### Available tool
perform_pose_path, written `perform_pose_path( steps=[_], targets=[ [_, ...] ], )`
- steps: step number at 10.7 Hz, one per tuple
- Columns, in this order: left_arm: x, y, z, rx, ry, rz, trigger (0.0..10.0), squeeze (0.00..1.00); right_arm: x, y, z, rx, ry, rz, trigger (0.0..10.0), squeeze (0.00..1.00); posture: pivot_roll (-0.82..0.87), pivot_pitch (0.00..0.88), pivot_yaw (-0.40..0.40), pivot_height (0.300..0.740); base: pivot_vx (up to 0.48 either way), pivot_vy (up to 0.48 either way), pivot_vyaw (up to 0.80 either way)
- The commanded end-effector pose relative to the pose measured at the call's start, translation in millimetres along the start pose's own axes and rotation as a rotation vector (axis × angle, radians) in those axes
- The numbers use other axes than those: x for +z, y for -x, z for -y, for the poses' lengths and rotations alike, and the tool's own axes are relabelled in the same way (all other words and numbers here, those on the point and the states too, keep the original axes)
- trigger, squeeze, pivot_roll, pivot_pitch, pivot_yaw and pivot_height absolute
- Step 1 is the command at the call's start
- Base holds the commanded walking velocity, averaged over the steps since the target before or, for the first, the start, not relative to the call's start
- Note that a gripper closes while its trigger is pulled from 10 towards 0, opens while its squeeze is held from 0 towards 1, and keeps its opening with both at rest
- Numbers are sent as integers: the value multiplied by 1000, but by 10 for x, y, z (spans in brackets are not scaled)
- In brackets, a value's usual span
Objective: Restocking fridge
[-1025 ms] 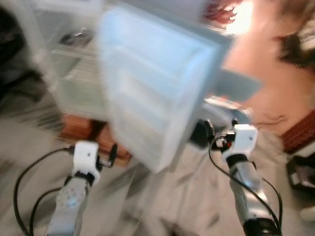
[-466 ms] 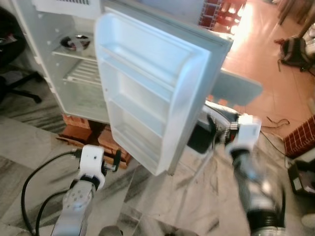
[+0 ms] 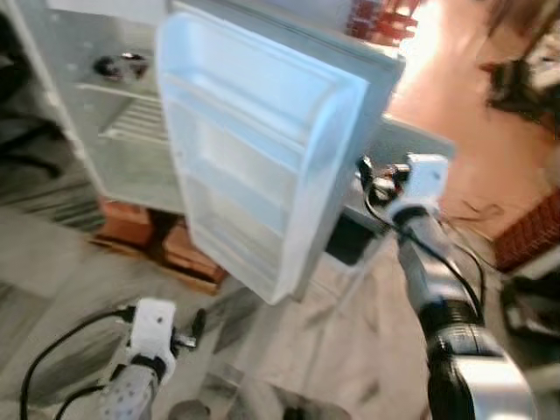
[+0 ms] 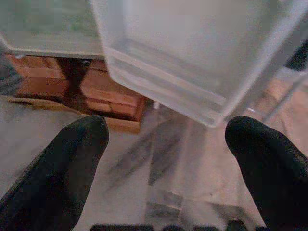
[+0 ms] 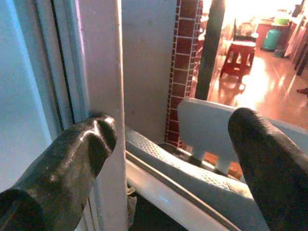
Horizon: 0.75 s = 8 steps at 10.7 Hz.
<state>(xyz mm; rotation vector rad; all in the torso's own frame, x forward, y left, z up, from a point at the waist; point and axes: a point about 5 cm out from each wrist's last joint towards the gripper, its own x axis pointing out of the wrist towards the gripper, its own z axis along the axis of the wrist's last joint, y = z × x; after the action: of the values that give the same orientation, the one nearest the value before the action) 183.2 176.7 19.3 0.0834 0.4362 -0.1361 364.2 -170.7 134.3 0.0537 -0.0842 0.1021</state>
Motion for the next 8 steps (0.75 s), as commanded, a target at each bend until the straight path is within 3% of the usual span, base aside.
perform_pose_path(
  steps=[1, 2, 3, 4, 5, 6, 7, 8],
  targets=[
    [-7, 25, 31, -2, -6, -7, 10000, 0, 223, -124, -105, 47, -19, 80, 10000, 0, 194, 84, -113, 740, 0, 0, 0],
    [-33, 51, 55, 6, 1, -12, 10000, 0, 318, -122, -351, 308, -275, 113, 10000, 0, 197, 84, -116, 740, 0, 0, 0],
    [-70, 54, 73, 6, 1, -20, 10000, 0, 422, -31, -487, 505, -445, 144, 10000, 0, 196, 84, -114, 740, 0, 0, 0],
    [-98, 53, 73, 4, -1, -28, 10000, 0, 619, 147, -590, 703, -575, 191, 10000, 0, 193, 85, -109, 740, 0, 0, 0],
    [-126, 43, 59, 3, 0, -38, 10000, 0, 859, 428, -663, 900, -682, 232, 10000, 0, 191, 86, -104, 740, 0, 0, 0],
    [-142, 26, 27, 7, 8, -46, 10000, 0, 945, 592, -658, 970, -740, 237, 10000, 0, 187, 88, -98, 740, 0, 0, 0],
    [-162, 13, -25, 9, 3, -53, 10000, 0, 919, 822, -630, 1037, -774, 195, 10000, 0, 182, 91, -90, 740, 0, 0, 0],
    [-173, 10, -50, 9, 2, -56, 10000, 0, 805, 943, -601, 1047, -762, 118, 10000, 0, 180, 92, -88, 740, 0, 0, 0]
  ],
)
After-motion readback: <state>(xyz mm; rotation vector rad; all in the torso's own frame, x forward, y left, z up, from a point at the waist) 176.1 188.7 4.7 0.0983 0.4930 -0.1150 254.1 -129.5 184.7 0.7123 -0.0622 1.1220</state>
